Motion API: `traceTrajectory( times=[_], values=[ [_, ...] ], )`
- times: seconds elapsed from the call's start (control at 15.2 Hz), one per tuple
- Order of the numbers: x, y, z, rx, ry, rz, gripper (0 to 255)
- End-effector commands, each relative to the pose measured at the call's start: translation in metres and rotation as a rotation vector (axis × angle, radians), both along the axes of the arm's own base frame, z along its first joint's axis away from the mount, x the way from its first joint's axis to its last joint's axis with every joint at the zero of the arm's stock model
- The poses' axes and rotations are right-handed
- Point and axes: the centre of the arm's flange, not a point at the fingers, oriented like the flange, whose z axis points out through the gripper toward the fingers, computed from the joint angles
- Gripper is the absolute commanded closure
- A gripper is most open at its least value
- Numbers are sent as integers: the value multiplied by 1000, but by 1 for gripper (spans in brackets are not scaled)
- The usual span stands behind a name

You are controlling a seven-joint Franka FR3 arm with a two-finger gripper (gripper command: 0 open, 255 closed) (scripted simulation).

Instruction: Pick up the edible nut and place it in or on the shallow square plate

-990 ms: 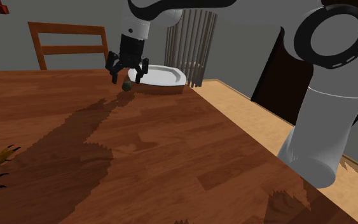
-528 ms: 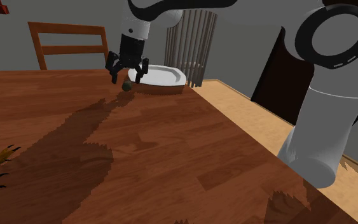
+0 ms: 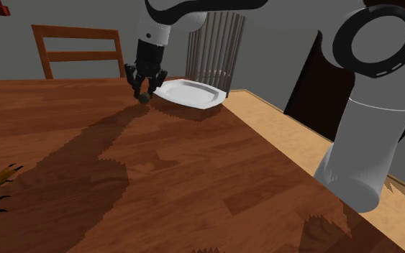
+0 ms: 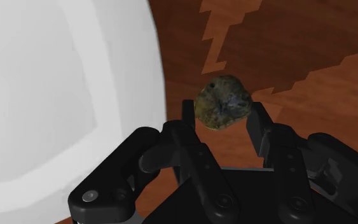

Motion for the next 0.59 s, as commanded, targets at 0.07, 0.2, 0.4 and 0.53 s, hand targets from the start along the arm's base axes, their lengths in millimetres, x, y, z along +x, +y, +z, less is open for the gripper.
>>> traceTrajectory(
  times=[0.07,0.2,0.4,0.53],
  values=[
    [-2,4,-5,-2,10,4,255],
    [-2,4,6,-2,10,4,255],
    [-2,4,22,-2,10,4,255],
    [-2,4,32,-2,10,4,255]
  ],
)
